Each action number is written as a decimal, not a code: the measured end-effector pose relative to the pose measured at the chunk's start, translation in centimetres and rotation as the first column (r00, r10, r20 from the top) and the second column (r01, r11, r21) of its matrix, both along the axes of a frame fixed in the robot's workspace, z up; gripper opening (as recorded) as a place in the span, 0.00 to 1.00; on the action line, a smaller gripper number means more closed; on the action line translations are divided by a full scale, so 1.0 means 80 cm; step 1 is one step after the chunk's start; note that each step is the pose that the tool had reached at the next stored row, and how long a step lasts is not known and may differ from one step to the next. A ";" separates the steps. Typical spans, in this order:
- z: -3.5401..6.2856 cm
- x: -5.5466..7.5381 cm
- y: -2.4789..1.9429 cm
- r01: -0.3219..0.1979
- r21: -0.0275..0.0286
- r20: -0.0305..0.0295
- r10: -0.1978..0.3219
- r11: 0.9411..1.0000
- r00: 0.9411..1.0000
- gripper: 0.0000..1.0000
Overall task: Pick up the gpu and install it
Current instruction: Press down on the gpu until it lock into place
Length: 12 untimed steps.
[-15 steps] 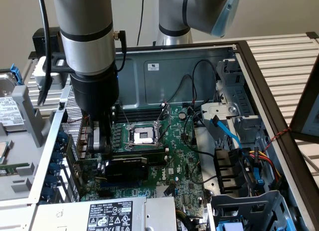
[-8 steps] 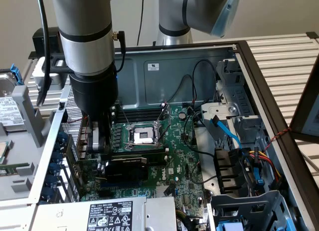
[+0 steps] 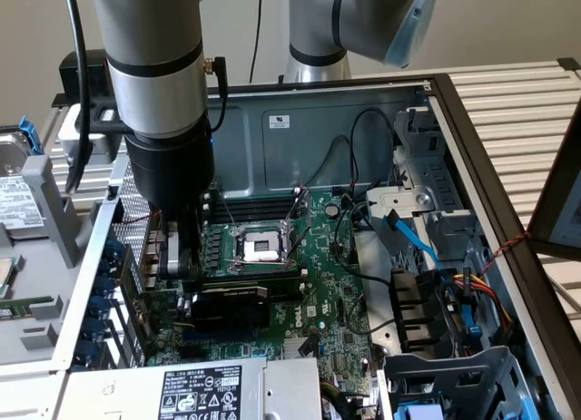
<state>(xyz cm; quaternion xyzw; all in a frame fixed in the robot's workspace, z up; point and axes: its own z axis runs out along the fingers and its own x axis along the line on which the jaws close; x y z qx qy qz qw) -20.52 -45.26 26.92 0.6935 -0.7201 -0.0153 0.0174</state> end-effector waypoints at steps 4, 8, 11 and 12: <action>0.000 0.000 0.0000 0.000 0.000 0.000 0.000 1.000 1.000 0.11; 0.000 0.000 0.0000 0.000 0.000 -0.001 0.000 1.000 1.000 0.11; 0.000 0.000 0.0000 0.000 0.000 -0.001 0.000 1.000 1.000 0.11; 0.000 0.000 0.0000 0.000 0.000 -0.002 0.000 1.000 1.000 0.11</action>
